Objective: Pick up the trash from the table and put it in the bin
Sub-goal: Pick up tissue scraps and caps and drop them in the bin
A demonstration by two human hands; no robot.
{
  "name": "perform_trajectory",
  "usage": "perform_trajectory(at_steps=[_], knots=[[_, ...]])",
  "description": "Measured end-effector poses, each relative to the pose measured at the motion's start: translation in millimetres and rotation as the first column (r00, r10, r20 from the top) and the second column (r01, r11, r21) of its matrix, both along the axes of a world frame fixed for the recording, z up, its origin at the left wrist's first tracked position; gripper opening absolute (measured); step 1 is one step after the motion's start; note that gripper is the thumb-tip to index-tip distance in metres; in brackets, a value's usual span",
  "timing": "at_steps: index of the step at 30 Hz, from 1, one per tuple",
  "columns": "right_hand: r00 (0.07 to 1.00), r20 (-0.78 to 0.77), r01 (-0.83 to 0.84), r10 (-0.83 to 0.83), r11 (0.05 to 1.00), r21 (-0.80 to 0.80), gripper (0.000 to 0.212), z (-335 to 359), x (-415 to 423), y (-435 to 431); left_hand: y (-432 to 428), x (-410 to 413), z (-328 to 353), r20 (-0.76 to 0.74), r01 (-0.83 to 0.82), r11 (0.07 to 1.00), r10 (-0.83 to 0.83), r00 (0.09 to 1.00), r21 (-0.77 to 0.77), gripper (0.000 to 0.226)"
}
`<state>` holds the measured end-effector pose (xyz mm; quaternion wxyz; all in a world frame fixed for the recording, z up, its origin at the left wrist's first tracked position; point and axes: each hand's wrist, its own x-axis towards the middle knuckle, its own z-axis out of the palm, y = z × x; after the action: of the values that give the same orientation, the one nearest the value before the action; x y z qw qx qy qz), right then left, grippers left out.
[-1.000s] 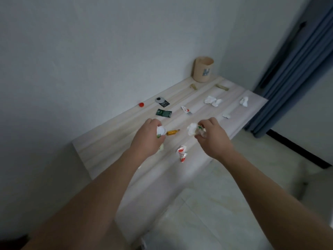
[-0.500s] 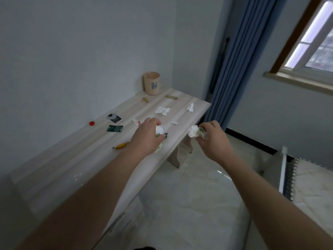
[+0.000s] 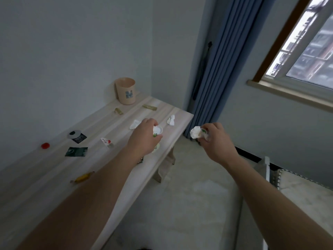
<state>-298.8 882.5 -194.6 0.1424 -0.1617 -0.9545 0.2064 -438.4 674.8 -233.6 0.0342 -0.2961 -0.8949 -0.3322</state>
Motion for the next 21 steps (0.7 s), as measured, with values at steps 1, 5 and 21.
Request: perform_trajectory(at_steps=[1,5,21], knots=[[1.000,0.001,0.007,-0.007,1.000,-0.001,0.034,0,-9,8,9,-11,0,0.001,0.004,1.000,-0.004,1.000,-0.010,0.033],[1.000,0.006,0.001,-0.001,1.000,-0.004,0.034,2,-45,40,42,-48,8,-0.006,0.008,1.000,-0.008,1.000,-0.013,0.030],[0.946,-0.013,-0.325,0.325,0.944,-0.046,0.032,-6,-259,188,147,-175,17,-0.080,-0.321,0.942,0.314,0.946,-0.098,0.033]])
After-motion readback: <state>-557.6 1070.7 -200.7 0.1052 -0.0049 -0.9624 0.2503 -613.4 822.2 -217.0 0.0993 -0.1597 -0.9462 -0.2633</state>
